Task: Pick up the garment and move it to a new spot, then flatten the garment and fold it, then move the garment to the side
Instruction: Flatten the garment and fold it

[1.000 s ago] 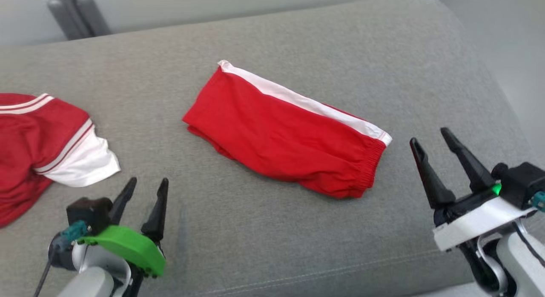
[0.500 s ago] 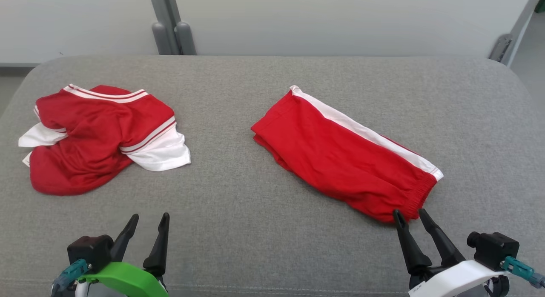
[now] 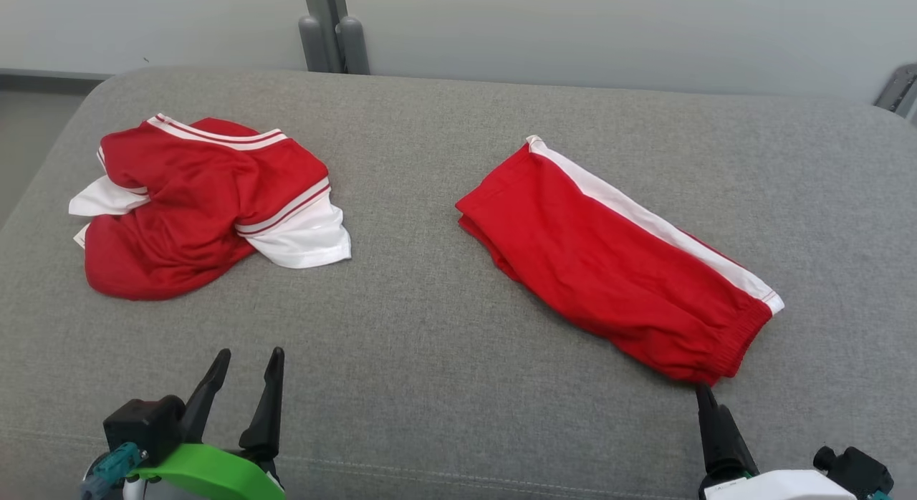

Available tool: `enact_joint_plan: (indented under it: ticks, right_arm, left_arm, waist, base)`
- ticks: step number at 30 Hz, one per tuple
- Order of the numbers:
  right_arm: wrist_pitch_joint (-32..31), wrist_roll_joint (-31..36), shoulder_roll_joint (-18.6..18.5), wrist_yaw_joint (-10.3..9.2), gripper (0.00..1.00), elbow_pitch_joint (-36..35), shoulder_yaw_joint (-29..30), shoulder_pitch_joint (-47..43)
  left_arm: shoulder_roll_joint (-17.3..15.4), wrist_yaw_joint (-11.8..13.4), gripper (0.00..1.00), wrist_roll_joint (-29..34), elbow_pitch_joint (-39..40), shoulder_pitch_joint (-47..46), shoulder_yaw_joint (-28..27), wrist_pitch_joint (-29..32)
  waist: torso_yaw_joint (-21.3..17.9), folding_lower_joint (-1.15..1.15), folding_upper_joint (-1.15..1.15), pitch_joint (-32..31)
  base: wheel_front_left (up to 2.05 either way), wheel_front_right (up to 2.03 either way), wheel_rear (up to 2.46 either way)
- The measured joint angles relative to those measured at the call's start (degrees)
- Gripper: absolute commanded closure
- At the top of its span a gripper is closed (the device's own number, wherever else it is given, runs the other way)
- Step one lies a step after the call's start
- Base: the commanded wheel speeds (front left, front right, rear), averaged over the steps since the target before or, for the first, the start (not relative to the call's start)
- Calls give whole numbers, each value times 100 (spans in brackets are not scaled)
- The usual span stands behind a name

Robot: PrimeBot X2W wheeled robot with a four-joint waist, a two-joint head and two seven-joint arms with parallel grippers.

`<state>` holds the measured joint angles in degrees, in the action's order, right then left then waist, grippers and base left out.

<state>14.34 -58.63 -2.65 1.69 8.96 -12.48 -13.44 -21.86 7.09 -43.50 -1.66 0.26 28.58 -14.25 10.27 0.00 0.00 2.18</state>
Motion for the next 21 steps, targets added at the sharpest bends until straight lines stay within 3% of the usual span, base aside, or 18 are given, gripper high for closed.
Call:
enact_joint_plan:
  ticks: [5, 21]
  right_arm:
    - [0, -525, 66, 283, 0, 455, 168, 113]
    - [0, -829, -63, 486, 0, 1245, 56, 1018]
  left_arm:
    - [22, 0, 0, 213, 115, 32, -7, 0]
    - [179, 0, 0, 495, 448, 30, 19, 0]
  waist:
    - [32, 0, 0, 128]
    - [161, 0, 0, 422]
  base:
    - [0, 0, 0]
    - [0, 0, 0]
